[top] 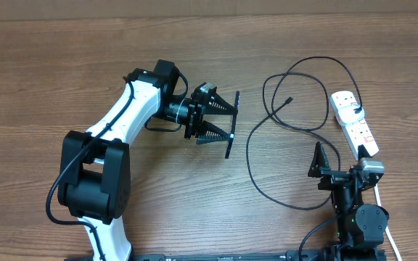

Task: Plug charger to phone and switch on socket

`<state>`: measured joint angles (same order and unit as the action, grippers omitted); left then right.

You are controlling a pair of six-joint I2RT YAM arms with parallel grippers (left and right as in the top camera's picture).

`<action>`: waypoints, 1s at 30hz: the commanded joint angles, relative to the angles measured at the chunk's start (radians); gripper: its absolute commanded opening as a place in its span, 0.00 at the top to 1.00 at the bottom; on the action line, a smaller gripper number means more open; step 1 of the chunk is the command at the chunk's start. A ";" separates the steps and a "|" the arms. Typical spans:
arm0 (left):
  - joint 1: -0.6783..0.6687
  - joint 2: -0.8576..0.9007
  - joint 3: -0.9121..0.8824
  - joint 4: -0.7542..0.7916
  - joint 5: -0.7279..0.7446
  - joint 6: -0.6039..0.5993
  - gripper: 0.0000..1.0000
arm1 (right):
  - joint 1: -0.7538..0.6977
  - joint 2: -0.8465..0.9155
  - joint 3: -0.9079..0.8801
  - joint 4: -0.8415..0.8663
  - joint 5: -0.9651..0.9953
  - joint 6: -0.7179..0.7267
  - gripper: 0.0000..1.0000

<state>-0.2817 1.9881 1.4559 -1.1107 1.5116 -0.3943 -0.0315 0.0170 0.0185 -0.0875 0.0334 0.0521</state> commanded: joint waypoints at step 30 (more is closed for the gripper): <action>0.001 -0.001 0.027 0.001 0.056 -0.025 0.42 | -0.002 -0.001 -0.010 0.060 -0.832 1.146 0.00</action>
<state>-0.2817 1.9881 1.4559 -1.1103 1.5112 -0.4137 -0.0319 0.0170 0.0185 -0.0532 -0.7547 1.0554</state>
